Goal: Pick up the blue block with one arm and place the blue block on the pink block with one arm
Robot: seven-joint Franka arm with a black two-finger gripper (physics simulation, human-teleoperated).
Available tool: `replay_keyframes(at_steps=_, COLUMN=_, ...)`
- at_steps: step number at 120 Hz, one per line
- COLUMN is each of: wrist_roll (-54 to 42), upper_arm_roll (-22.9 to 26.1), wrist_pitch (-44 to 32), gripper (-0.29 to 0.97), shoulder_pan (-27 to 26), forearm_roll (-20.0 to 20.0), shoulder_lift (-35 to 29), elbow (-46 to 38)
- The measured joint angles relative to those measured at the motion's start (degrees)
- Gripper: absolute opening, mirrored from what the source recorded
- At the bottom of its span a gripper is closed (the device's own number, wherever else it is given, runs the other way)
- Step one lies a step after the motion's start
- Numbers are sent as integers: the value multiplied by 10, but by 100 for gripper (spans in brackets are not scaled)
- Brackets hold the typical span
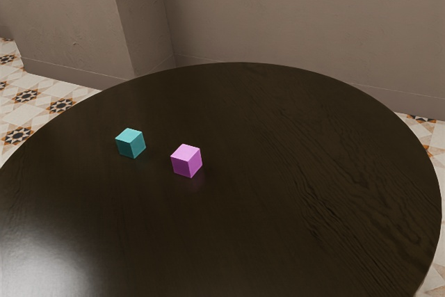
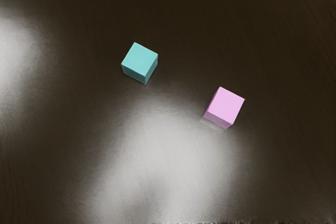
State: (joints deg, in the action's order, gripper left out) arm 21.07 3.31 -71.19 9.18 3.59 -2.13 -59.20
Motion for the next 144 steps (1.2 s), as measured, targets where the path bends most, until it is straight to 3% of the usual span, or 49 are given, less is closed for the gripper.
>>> replay_keyframes(at_steps=46, wrist_roll=5, upper_arm_roll=-24, wrist_pitch=-21, gripper=68, shoulder_pan=-43, forearm_roll=2, shoulder_lift=35, elbow=-22)
replay_keyframes(at_steps=76, wrist_roll=7, upper_arm_roll=-34, wrist_pitch=-3, gripper=68, shoulder_pan=9, forearm_roll=1, shoulder_lift=56, elbow=-42)
replay_keyframes(at_steps=90, wrist_roll=8, upper_arm_roll=-31, wrist_pitch=-50, gripper=68, shoulder_pan=25, forearm_roll=-4, shoulder_lift=-34, elbow=-235)
replay_keyframes(at_steps=99, wrist_roll=9, upper_arm_roll=-30, wrist_pitch=-87, gripper=68, shoulder_pan=8, forearm_roll=-14, shoulder_lift=-101, elbow=-355)
replay_keyframes(at_steps=122, wrist_roll=15, upper_arm_roll=-34, wrist_pitch=-155, gripper=68, shoulder_pan=1, forearm_roll=-22, shoulder_lift=-241, elbow=-585)
replay_keyframes(at_steps=132, wrist_roll=16, upper_arm_roll=-35, wrist_pitch=-189, gripper=68, shoulder_pan=1, forearm_roll=-12, shoulder_lift=-267, elbow=-636)
replay_keyframes(at_steps=144, wrist_roll=-12, upper_arm_roll=-36, wrist_pitch=-247, gripper=68, shoulder_pan=0, forearm_roll=23, shoulder_lift=-231, elbow=-643)
